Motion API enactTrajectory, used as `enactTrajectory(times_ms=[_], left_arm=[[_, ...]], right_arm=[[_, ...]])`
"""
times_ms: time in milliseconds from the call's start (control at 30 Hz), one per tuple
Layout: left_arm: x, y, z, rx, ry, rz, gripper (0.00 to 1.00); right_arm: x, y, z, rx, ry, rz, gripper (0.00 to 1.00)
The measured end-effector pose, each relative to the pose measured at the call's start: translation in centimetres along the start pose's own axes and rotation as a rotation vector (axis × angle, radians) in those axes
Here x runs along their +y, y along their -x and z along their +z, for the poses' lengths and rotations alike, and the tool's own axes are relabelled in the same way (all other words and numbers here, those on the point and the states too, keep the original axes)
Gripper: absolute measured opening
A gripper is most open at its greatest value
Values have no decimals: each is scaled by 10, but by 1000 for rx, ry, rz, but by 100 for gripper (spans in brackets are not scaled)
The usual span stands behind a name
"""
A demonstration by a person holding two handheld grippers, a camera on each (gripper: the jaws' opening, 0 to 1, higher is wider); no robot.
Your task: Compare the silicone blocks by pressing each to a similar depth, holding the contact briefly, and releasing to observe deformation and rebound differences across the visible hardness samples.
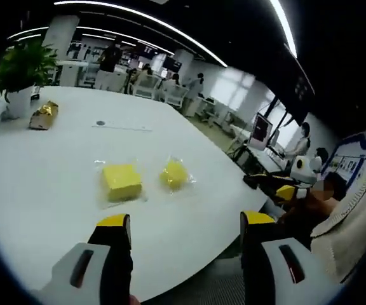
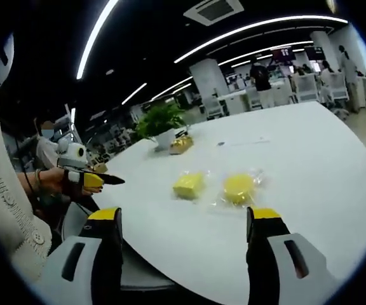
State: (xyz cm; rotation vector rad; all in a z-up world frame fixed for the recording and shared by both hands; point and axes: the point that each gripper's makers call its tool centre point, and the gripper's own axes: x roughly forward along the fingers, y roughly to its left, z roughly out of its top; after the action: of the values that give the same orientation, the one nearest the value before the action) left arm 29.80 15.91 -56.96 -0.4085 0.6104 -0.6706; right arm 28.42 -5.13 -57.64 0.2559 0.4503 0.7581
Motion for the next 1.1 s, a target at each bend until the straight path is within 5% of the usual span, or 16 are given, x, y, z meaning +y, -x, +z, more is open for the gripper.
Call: enactTrajectory(times_ms=[200,400,567,700,967,1100], left_arm=[[5,-34,25,22,10,19,62],[-3,-81,52,5,216,-56,65],[15,-119,67,2,316,-31,67],[27,-146,60,80,317,-8,68],[49,-202,51,134,501,9,66],[59,-228,42,180,530,11,65]], right_arm=[[-7,-5,-7,34,-21,8,72],[-18,-12,-6,51,-12,15,71],[-27,-16,1,38,-29,13,71],[-31,-20,-1,46,-54,20,68],[-46,-20,-10,61,-118,11,67],[-60,-16,-10,39,-158,-19,65]])
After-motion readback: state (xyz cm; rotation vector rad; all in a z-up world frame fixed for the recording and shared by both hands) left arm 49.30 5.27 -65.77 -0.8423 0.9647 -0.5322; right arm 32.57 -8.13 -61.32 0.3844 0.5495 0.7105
